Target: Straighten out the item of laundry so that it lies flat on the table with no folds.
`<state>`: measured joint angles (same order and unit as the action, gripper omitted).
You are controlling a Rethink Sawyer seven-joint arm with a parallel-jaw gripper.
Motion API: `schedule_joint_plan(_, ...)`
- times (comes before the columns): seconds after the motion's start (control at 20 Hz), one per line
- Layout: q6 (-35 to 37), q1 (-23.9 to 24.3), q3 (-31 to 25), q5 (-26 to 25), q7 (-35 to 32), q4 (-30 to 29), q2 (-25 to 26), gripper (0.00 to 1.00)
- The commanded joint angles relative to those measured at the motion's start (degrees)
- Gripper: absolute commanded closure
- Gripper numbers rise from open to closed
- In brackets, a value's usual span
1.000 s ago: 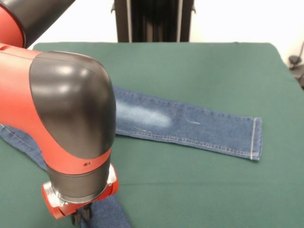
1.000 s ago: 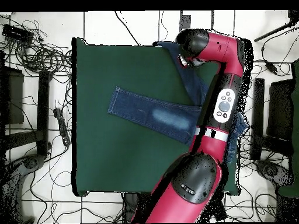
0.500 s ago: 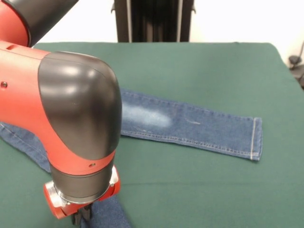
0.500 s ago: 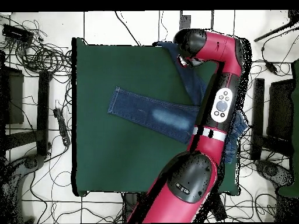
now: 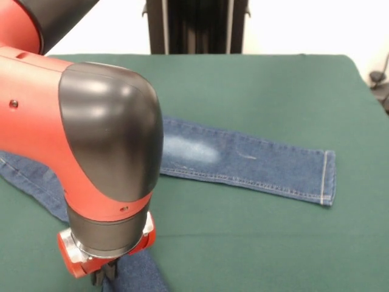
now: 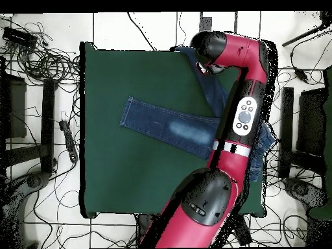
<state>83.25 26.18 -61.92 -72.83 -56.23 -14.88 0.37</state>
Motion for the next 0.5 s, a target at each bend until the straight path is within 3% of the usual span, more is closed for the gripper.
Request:
schedule_joint_plan(0.05, 3.8, -4.6, 3.4, 2.7, -15.8, -5.1, 1.7, 1.0)
schedule_joint_plan(0.5, 3.7, -5.9, 6.4, 4.7, -18.3, -5.4, 0.8, 1.0)
